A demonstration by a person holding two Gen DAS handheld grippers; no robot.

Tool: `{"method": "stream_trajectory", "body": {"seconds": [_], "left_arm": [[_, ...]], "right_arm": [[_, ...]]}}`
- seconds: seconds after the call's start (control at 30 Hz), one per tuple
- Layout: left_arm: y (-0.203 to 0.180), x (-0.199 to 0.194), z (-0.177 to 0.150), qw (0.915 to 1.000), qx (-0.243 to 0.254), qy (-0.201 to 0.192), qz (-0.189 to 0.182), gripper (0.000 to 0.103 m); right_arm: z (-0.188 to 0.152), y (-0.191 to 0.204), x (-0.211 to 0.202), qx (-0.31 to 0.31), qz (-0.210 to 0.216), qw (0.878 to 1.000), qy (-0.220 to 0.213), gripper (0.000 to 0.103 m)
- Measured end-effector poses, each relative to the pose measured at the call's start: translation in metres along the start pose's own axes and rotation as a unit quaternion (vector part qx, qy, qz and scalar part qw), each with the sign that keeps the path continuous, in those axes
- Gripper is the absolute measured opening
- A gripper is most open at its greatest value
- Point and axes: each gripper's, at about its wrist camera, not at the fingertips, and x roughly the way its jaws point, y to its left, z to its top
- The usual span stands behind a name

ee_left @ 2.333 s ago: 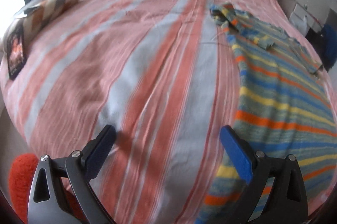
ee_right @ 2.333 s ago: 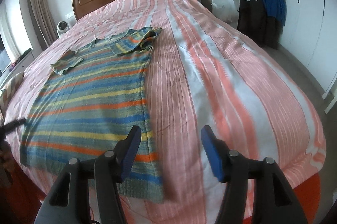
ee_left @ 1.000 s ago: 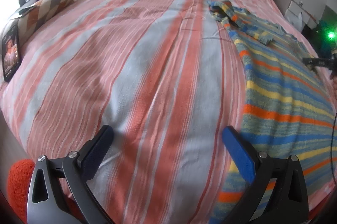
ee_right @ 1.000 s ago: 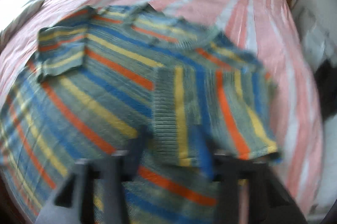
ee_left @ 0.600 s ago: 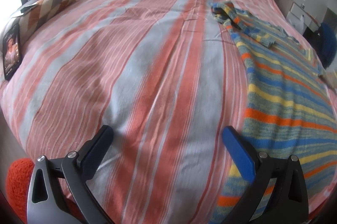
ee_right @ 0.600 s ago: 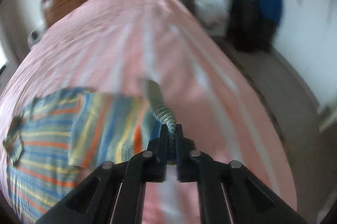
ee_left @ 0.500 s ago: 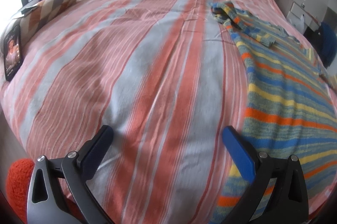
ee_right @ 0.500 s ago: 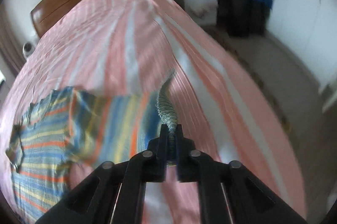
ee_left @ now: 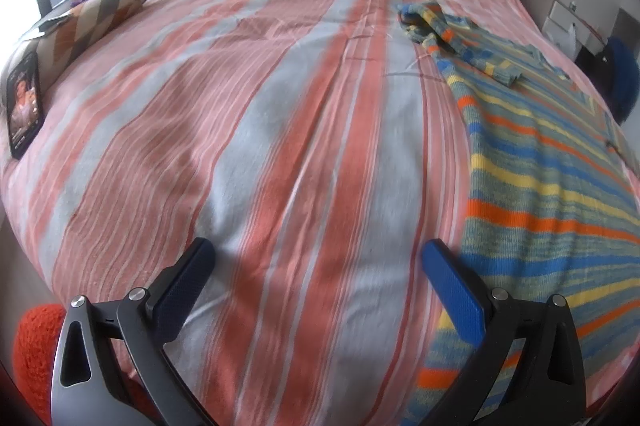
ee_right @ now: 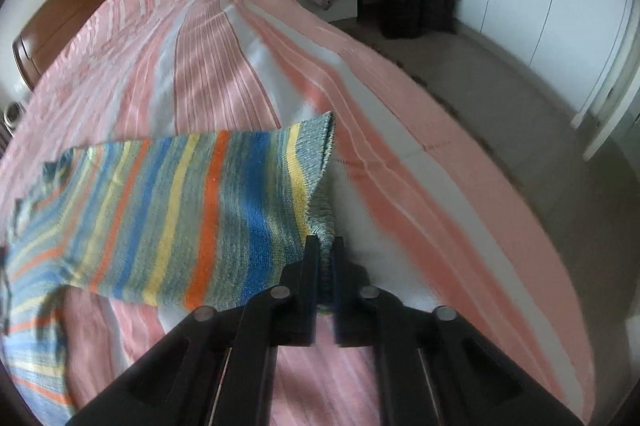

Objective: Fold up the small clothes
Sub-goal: 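Grasp a sleeve cuff with the right gripper and lift it, then lay the sleeve across the sweater body and open the right gripper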

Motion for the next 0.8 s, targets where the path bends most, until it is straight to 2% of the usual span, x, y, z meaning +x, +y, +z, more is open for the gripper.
{"method": "stream_trajectory", "body": {"seconds": [0.07, 0.13, 0.17, 0.23, 0.3, 0.33, 0.4, 0.43, 0.5, 0.53, 0.57, 0.67, 0.73, 0.8], "left_arm": [[0.000, 0.000, 0.000, 1.0000, 0.000, -0.001, 0.001, 0.103], [0.000, 0.000, 0.000, 1.0000, 0.001, -0.002, 0.004, 0.103], [-0.001, 0.000, 0.000, 1.0000, 0.003, -0.003, 0.006, 0.103], [-0.001, 0.000, -0.001, 0.9999, 0.006, -0.005, 0.012, 0.103], [-0.003, 0.001, -0.002, 0.9998, 0.010, -0.007, 0.018, 0.103], [-0.004, 0.001, -0.002, 0.9997, 0.011, -0.008, 0.019, 0.103], [-0.003, 0.000, -0.002, 0.9997, 0.012, -0.007, 0.018, 0.103], [-0.003, 0.000, -0.001, 0.9998, 0.013, -0.001, 0.015, 0.103], [-0.001, -0.006, 0.003, 0.9996, 0.015, 0.009, 0.022, 0.101], [0.000, -0.018, 0.008, 0.9992, 0.016, -0.001, 0.037, 0.101], [0.000, -0.028, 0.014, 0.9990, 0.018, -0.013, 0.040, 0.101], [-0.016, -0.073, 0.055, 0.9952, 0.058, -0.078, -0.010, 0.102], [-0.040, -0.086, 0.085, 0.9887, 0.104, -0.100, -0.041, 0.102], [-0.081, -0.078, 0.120, 0.9761, 0.175, -0.095, -0.086, 0.102]], "right_arm": [[0.001, -0.012, -0.003, 0.021, 0.026, 0.999, 0.002, 0.006], [0.002, -0.023, -0.011, 0.026, 0.026, 0.999, 0.000, 0.007], [0.002, -0.025, -0.015, 0.027, 0.026, 0.999, -0.002, 0.012], [0.000, -0.026, -0.031, 0.025, 0.019, 0.999, -0.022, 0.013], [0.000, -0.016, -0.044, 0.005, 0.048, 0.998, -0.041, 0.013], [-0.002, -0.006, -0.048, -0.011, 0.080, 0.996, -0.042, 0.013], [-0.008, 0.006, -0.047, -0.034, 0.124, 0.991, -0.032, 0.021], [-0.012, 0.011, -0.043, -0.041, 0.130, 0.990, -0.026, 0.032], [-0.022, 0.016, -0.025, -0.046, 0.113, 0.993, -0.001, 0.042], [-0.026, 0.015, -0.019, -0.044, 0.095, 0.994, 0.006, 0.039], [-0.032, 0.013, -0.018, -0.043, 0.077, 0.996, -0.001, 0.031], [-0.049, 0.019, -0.042, -0.059, 0.046, 0.997, -0.036, 0.031], [-0.061, 0.026, -0.057, -0.070, 0.069, 0.994, -0.045, 0.032], [-0.081, 0.038, -0.073, -0.083, 0.093, 0.991, -0.050, 0.036]]}}
